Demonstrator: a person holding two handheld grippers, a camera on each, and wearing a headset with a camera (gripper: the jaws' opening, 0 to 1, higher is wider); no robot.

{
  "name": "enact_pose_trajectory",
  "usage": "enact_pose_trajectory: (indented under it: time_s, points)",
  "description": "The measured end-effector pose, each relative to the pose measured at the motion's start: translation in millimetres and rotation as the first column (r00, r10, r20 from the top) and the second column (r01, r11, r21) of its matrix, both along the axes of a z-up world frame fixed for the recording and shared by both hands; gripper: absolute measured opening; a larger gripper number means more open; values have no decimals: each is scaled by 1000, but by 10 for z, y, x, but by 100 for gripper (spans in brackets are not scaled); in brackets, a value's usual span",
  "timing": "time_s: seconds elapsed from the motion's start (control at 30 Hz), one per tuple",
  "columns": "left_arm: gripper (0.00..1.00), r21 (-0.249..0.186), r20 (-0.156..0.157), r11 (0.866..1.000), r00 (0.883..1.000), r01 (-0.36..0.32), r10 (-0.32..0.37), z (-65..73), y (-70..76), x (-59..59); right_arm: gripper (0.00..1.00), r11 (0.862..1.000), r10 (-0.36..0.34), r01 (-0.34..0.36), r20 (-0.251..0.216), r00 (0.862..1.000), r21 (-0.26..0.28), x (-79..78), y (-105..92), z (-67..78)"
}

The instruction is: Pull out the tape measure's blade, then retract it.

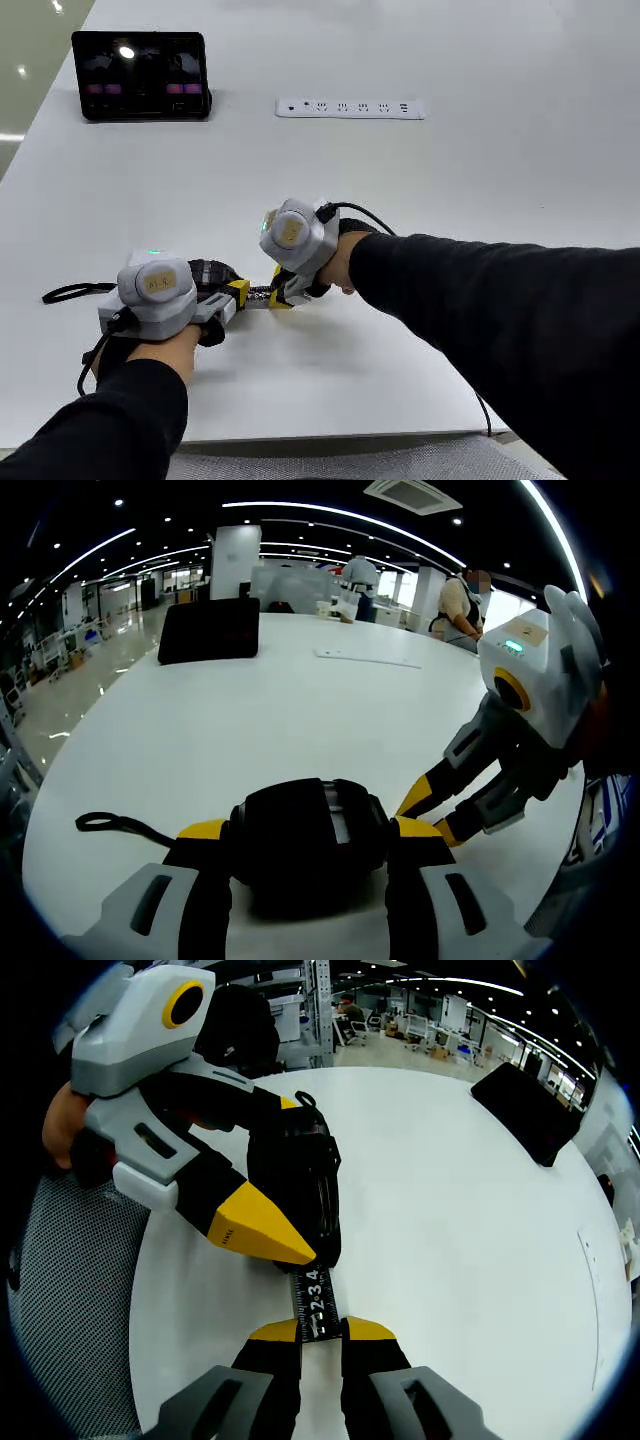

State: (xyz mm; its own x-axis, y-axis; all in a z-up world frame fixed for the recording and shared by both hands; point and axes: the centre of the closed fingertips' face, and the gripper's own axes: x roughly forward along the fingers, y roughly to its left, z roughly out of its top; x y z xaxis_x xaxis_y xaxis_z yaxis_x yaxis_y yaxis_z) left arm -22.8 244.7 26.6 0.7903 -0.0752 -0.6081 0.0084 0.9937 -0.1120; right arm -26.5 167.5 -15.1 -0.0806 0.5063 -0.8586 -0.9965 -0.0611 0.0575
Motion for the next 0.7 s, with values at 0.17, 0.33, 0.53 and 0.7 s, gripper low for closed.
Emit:
enact_pose_trajectory:
  time_s: [0.17, 0.33, 0.53, 0.7]
  points:
    - [57, -1, 0, 1000, 1000, 0, 0, -3, 2, 5, 12, 1000, -13, 13, -3, 1000, 4, 3, 23, 0]
    - [57, -4, -1, 1000, 1000, 1, -1, -13, 13, 17, 12, 1000, -28, 29, -8, 1000, 11, -4, 55, 4]
    - [57, -7, -1, 1000, 1000, 2, -2, -24, 22, 24, 12, 999, -37, 37, -19, 999, 21, -23, 94, 11]
    - [57, -9, 0, 1000, 1000, 1, -1, -29, 20, 23, 12, 999, -38, 39, -23, 999, 36, -29, 142, 11]
